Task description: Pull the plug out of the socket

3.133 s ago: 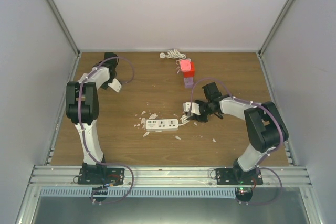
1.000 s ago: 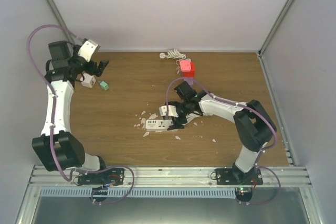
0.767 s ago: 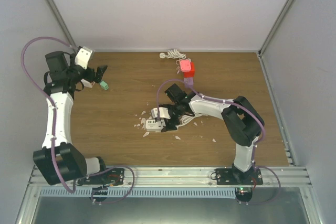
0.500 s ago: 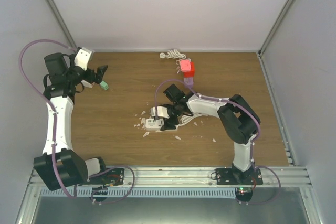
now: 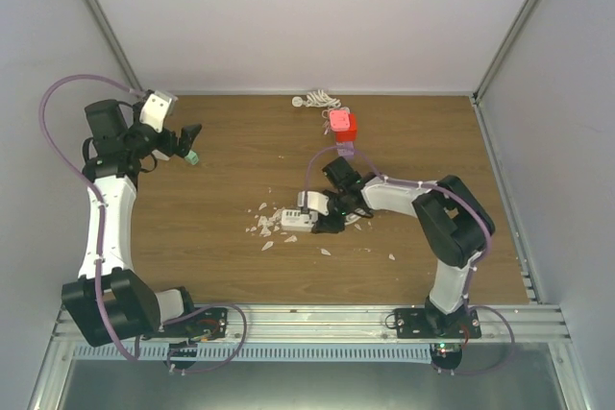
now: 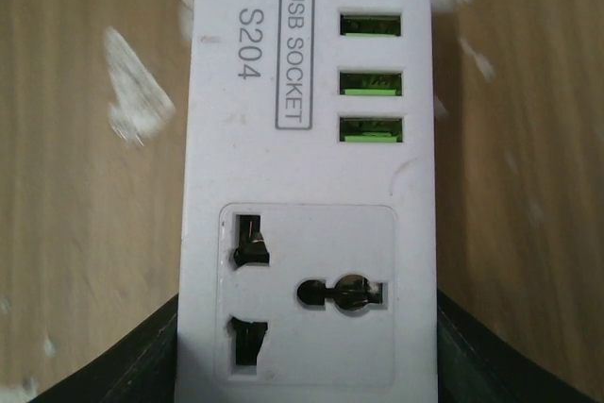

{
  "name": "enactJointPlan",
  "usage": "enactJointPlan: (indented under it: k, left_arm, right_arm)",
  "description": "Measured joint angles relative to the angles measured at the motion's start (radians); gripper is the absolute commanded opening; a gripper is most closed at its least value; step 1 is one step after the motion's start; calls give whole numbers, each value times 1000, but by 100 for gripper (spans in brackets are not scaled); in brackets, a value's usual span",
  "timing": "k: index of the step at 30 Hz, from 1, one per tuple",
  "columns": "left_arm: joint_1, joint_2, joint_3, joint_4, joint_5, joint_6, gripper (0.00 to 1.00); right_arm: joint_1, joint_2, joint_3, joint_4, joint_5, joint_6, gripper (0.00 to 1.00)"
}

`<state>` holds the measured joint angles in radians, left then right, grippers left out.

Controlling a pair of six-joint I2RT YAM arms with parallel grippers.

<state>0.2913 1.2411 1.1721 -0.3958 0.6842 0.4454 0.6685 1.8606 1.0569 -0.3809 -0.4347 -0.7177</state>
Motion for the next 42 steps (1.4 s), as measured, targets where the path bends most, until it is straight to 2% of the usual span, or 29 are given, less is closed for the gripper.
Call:
enactJointPlan:
  k: [8, 12, 21, 26, 35, 38, 42]
  left_arm:
    - [0, 69, 7, -2, 10, 19, 99]
    - [0, 135, 60, -11, 22, 13, 99]
    - [-8, 230, 135, -11, 50, -35, 99]
    - [-31, 249, 137, -11, 50, -47, 99]
    - [-58, 260, 148, -11, 21, -54, 99]
    - [-60, 260, 151, -11, 10, -57, 99]
    - [-66, 260, 151, -11, -3, -66, 99]
  right_arm:
    - [-188, -95, -115, 29, 30, 66, 46]
    - [-295, -124, -155, 44, 39, 87, 45]
    - [-528, -132, -163, 53, 54, 150, 45]
    - [-666, -73, -95, 51, 60, 156, 45]
    - [-898, 140, 184, 24, 63, 163, 46]
    - [-940, 200, 273, 9, 72, 189, 53]
    - [-971, 259, 364, -3, 91, 231, 75]
